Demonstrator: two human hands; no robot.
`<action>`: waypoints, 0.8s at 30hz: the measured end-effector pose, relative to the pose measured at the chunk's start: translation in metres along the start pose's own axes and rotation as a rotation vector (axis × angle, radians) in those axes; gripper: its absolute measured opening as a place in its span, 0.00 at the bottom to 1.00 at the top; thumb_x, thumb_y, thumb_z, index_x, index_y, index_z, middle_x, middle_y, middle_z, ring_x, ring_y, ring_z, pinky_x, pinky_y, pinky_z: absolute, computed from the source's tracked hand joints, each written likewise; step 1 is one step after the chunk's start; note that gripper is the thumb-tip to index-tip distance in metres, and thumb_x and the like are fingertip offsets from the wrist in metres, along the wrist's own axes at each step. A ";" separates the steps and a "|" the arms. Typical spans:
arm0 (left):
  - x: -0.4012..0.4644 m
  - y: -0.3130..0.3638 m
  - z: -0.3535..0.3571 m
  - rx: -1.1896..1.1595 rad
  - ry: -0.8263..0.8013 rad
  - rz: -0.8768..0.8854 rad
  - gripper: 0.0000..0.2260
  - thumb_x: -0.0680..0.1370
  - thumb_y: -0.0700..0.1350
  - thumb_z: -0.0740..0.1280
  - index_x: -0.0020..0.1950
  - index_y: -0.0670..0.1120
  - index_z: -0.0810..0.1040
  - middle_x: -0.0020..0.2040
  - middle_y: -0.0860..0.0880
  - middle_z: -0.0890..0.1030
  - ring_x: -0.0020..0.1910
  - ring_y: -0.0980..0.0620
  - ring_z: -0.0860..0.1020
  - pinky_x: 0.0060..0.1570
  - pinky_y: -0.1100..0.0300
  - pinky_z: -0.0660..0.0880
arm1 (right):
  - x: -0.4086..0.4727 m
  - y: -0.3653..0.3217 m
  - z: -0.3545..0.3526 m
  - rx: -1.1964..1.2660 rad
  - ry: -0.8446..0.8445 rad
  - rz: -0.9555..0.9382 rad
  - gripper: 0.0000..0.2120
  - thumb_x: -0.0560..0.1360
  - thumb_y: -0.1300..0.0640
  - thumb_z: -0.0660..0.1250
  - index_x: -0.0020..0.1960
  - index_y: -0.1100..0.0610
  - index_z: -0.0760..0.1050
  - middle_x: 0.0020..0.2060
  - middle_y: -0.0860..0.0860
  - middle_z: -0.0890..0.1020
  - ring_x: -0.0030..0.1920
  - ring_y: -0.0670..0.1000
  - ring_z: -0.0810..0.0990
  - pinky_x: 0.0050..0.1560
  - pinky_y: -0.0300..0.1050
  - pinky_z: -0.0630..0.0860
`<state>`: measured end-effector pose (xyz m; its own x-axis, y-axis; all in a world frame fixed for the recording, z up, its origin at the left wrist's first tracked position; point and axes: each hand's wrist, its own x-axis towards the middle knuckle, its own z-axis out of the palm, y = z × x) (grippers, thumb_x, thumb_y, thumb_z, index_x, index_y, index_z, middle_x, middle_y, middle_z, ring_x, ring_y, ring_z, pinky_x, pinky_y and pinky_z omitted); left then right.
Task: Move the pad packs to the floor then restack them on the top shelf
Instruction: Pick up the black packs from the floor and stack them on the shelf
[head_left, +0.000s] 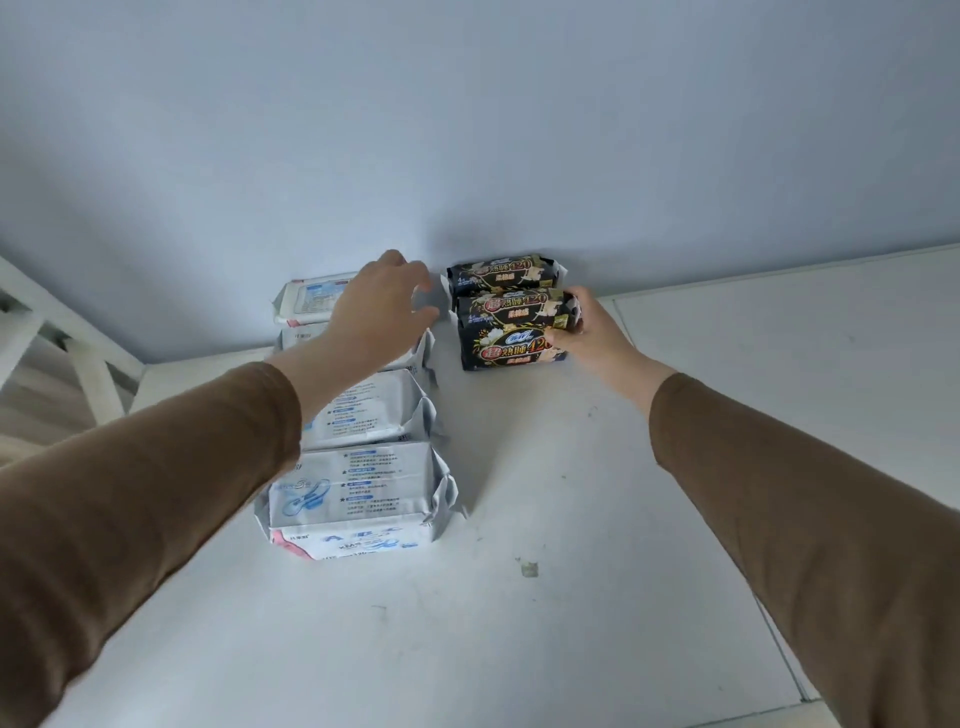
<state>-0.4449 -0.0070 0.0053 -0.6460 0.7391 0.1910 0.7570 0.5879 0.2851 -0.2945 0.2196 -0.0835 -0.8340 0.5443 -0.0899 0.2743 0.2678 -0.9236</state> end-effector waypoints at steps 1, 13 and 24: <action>-0.007 -0.001 0.000 -0.002 -0.002 -0.009 0.11 0.76 0.47 0.69 0.57 0.47 0.79 0.54 0.46 0.75 0.50 0.45 0.75 0.46 0.56 0.71 | 0.003 0.001 0.002 -0.019 0.019 0.000 0.25 0.76 0.68 0.70 0.70 0.61 0.64 0.56 0.52 0.78 0.47 0.40 0.79 0.39 0.32 0.79; -0.087 0.063 0.003 0.065 0.004 -0.046 0.13 0.77 0.45 0.67 0.60 0.47 0.78 0.57 0.46 0.77 0.57 0.43 0.74 0.53 0.48 0.74 | -0.097 -0.016 -0.011 -0.296 0.172 -0.080 0.28 0.75 0.58 0.71 0.73 0.57 0.67 0.67 0.56 0.71 0.67 0.58 0.71 0.67 0.55 0.70; -0.291 0.184 0.037 0.011 0.053 -0.039 0.12 0.76 0.48 0.70 0.59 0.49 0.78 0.54 0.48 0.77 0.58 0.45 0.72 0.53 0.50 0.73 | -0.330 0.012 -0.064 -0.468 -0.016 -0.364 0.14 0.77 0.57 0.67 0.63 0.53 0.76 0.61 0.48 0.76 0.63 0.52 0.69 0.59 0.43 0.68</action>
<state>-0.1137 -0.1017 -0.0320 -0.6793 0.6971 0.2295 0.7318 0.6200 0.2829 0.0150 0.0936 -0.0413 -0.9203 0.3403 0.1931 0.1477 0.7592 -0.6339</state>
